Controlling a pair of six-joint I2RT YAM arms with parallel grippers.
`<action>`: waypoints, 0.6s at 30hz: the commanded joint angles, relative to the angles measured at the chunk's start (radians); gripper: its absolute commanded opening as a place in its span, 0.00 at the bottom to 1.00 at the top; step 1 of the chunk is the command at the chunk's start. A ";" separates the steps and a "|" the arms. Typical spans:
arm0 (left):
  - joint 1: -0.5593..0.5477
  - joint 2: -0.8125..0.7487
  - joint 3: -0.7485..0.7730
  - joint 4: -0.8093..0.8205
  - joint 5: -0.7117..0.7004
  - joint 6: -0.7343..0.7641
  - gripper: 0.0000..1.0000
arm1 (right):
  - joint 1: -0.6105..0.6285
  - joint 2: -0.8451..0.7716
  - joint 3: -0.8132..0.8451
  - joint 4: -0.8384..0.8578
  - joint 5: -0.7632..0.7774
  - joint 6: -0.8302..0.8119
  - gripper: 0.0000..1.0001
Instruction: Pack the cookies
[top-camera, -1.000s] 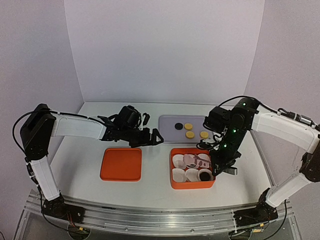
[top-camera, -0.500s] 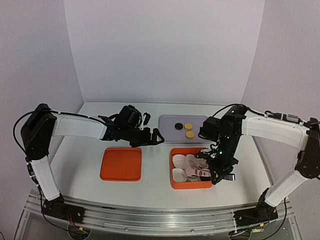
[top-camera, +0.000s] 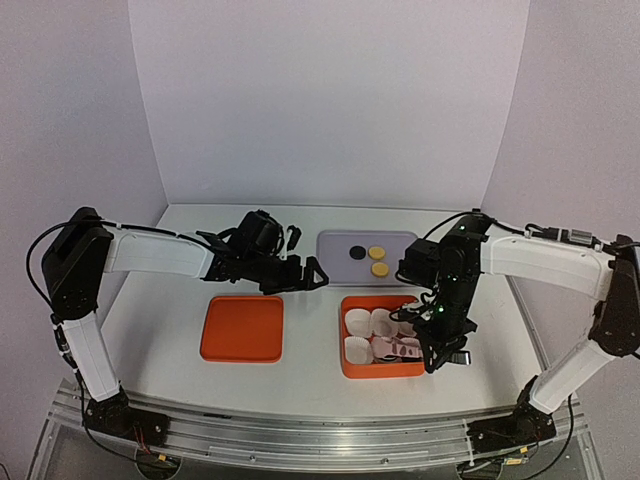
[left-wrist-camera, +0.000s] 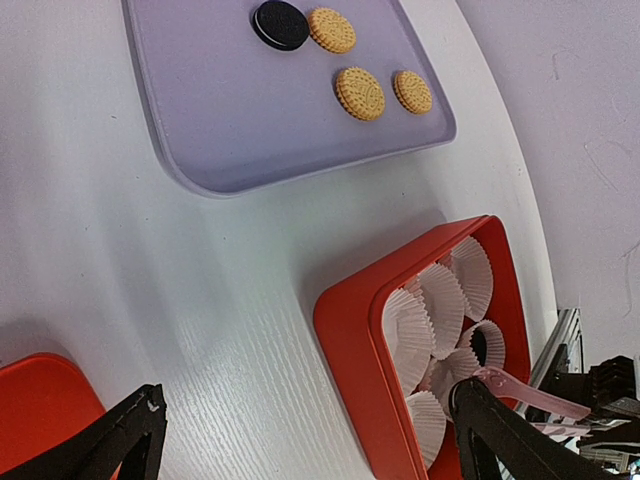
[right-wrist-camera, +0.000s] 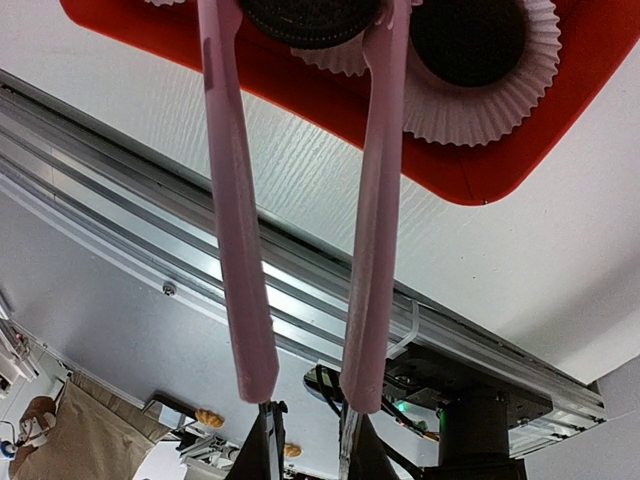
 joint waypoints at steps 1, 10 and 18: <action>-0.001 -0.001 0.017 0.034 0.010 0.003 1.00 | 0.004 0.013 0.016 -0.331 0.009 0.011 0.10; -0.001 0.001 0.012 0.044 0.013 -0.005 1.00 | 0.005 0.031 0.037 -0.319 0.027 0.006 0.13; -0.001 -0.003 0.011 0.037 0.007 -0.002 1.00 | 0.004 0.028 0.057 -0.289 0.061 0.011 0.16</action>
